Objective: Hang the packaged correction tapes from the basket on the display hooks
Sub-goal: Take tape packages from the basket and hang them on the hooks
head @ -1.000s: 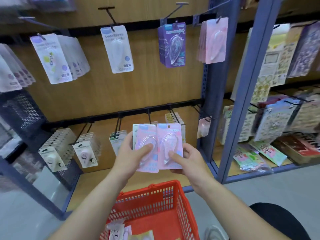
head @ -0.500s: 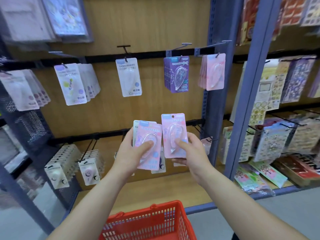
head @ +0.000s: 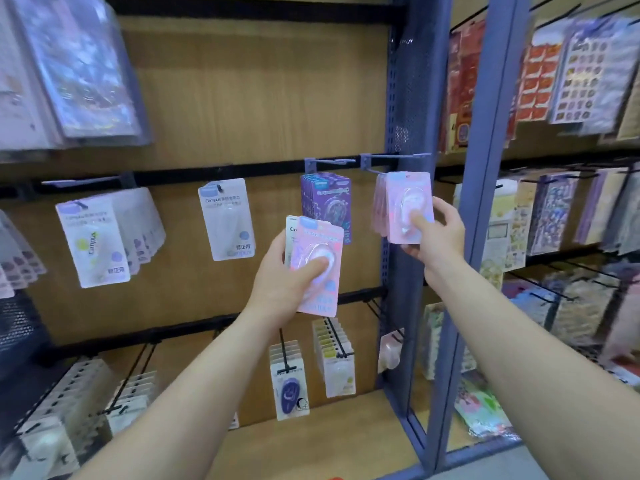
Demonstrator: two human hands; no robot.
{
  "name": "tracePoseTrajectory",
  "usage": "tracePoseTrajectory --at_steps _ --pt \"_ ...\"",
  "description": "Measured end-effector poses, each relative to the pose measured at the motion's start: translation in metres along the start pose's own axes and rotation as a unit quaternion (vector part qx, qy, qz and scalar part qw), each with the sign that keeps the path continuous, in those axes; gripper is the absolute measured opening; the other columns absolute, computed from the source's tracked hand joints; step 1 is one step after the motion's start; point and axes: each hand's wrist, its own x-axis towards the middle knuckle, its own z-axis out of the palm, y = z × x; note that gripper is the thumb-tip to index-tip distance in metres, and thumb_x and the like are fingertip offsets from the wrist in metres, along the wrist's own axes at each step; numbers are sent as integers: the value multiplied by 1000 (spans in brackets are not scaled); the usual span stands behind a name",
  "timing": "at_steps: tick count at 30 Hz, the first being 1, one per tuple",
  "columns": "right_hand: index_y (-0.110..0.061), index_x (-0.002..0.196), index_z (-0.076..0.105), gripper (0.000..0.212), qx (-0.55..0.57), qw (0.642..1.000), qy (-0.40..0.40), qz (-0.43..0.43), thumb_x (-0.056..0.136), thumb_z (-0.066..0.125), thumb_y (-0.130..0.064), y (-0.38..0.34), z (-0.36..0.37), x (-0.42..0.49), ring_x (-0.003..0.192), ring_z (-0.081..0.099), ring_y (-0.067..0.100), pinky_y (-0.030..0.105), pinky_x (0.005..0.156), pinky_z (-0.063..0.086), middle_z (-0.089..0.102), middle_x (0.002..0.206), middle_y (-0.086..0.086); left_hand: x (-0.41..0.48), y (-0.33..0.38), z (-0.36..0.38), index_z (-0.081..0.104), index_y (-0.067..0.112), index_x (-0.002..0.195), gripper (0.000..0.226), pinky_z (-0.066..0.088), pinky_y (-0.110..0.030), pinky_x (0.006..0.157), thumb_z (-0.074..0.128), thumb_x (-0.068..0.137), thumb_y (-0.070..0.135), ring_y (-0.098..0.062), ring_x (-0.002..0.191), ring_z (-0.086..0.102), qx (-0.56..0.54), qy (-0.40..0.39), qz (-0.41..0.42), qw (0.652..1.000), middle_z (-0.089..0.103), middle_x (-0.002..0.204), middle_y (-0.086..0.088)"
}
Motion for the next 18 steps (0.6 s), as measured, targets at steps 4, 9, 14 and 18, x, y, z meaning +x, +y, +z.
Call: tracePoseTrajectory --at_steps 4,9,14,18 --pt "-22 133 60 36 -22 1000 -3 -1 97 62 -15 2 3 23 86 72 16 27 56 59 69 114 -6 21 -3 12 62 28 121 36 54 -16 64 73 90 13 -4 89 73 -5 -6 4 1000 74 107 12" --pt "-22 127 64 31 -42 999 -12 -31 97 61 -13 11 1 36 94 72 17 24 55 56 71 114 -4 38 -10 17 60 27 126 41 57 -21 67 75 90 16 -7 93 73 -2 -6 -2 1000 74 110 11" --pt "-23 120 66 23 -39 998 -7 -48 99 62 -13 18 -3 43 86 70 6 20 55 55 70 108 -9 45 -18 17 59 30 127 42 59 -23 69 75 90 17 -6 94 73 -7 -7 -3 1000 73 111 12" --pt "-30 114 64 22 -63 997 -19 -46 100 60 -14 27 -1 51 88 70 11 22 54 56 69 105 -12 46 -24 17 59 29 128 43 58 -20 66 75 90 17 -6 94 73 -17 -12 -7 1000 73 112 11"
